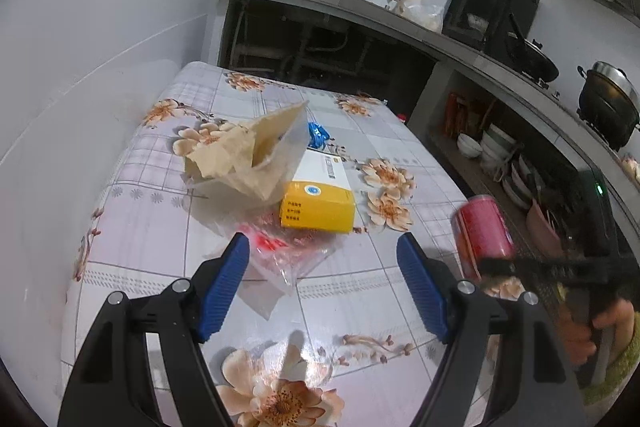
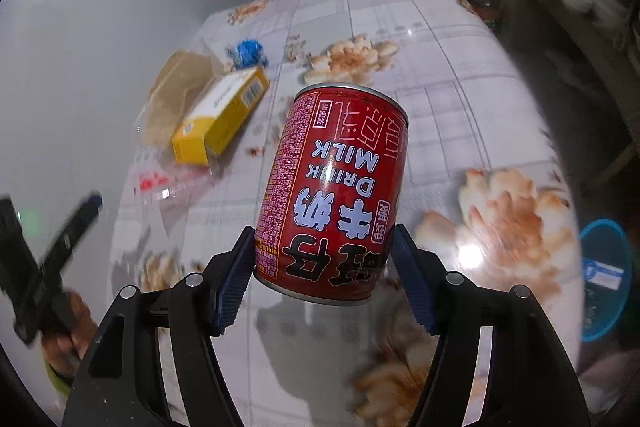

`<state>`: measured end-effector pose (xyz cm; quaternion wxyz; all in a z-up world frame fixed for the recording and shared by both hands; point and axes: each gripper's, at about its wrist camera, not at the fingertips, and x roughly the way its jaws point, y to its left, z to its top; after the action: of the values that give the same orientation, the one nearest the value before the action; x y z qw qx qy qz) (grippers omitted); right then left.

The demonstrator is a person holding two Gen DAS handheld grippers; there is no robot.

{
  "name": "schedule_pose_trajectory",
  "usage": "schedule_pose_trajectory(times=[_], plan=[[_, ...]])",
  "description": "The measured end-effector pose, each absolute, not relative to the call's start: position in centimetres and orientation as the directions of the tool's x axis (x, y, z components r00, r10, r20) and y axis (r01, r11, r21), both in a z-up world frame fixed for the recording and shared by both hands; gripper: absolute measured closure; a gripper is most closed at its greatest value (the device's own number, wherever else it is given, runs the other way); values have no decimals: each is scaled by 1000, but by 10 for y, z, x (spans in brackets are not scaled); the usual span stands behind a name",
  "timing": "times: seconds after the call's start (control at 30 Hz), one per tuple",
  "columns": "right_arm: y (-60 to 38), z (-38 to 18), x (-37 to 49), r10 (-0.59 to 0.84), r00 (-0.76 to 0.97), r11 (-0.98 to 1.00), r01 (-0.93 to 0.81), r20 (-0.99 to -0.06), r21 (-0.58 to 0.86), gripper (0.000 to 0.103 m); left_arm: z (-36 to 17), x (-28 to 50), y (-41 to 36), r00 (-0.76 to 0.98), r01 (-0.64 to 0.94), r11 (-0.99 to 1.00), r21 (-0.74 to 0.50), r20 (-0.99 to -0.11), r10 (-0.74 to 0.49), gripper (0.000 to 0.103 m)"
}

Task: Collect trash
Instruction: 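Close the right gripper on the red DRINK MILK can and lift it, then pass the red can from the right gripper into the left gripper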

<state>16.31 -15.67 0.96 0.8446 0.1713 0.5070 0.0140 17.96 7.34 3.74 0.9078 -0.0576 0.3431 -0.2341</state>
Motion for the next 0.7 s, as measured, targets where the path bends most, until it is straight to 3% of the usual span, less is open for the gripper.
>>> schedule_pose_trajectory(times=[0.2, 0.37, 0.53, 0.7], plan=[[-167, 0, 147, 383, 422, 864, 150, -821, 480, 39, 38, 174, 65, 619, 424, 853, -304, -591, -518, 29], [-157, -2, 146, 367, 325, 898, 122, -871, 424, 39, 26, 147, 39, 520, 525, 785, -330, -605, -602, 29], [-167, -24, 151, 669, 189, 674, 254, -719, 694, 39, 17, 103, 6, 437, 679, 686, -261, -607, -664, 29], [-163, -43, 157, 779, 123, 523, 415, -615, 745, 39, 19, 71, -13, 405, 775, 608, -172, -604, -687, 29]])
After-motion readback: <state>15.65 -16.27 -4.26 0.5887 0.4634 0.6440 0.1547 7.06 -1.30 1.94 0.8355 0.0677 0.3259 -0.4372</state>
